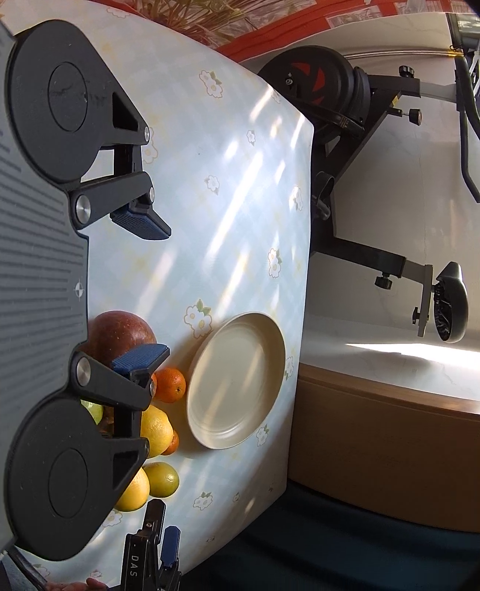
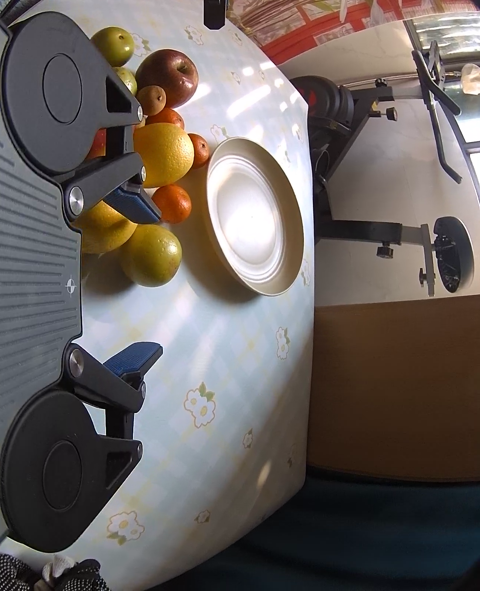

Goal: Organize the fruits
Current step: 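Grasp a green apple with the left tool while the right tool grasps a green pomelo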

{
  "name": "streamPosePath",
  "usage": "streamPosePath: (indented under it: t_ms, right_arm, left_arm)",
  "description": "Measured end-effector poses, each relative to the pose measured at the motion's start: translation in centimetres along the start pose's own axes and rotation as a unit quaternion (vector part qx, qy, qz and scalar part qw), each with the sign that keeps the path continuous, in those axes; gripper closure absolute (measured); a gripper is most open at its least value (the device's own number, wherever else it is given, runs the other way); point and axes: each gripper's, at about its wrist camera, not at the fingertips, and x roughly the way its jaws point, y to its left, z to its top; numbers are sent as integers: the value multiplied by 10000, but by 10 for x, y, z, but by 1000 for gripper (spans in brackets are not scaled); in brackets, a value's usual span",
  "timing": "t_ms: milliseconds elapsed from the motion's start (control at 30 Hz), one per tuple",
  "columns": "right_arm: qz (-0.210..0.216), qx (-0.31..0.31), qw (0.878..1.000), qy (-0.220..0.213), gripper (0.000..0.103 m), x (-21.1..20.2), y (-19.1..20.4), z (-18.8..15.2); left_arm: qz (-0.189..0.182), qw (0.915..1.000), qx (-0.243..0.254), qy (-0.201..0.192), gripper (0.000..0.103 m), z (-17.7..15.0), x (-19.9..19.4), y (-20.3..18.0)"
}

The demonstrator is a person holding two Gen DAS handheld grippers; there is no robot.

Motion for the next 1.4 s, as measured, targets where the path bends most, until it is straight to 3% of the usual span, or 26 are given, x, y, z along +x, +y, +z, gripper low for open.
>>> streamPosePath:
  t_ms: [267,467,700,1233,1400]
  right_arm:
    - [248,282,9991,212,42,20,-4,11]
    - [420,484,9970,438,55,37,-2,11]
    - [555,713,9948,472,60,42,-5,8]
    - [506,679,9954,454,61,42,-2,8]
    - [560,841,9935,526,60,46,-5,8]
  left_arm:
    - [-109,9998,-50,151,45,-6,1,-5]
    - [-385,9984,-58,415,47,-23,3,-15]
    - [-672,9942,-255,803,47,-44,10,-15]
    - [-890,9828,-508,1537,46,-58,43,-11]
    - [-918,9815,-638,1557,53,-61,50,-6]
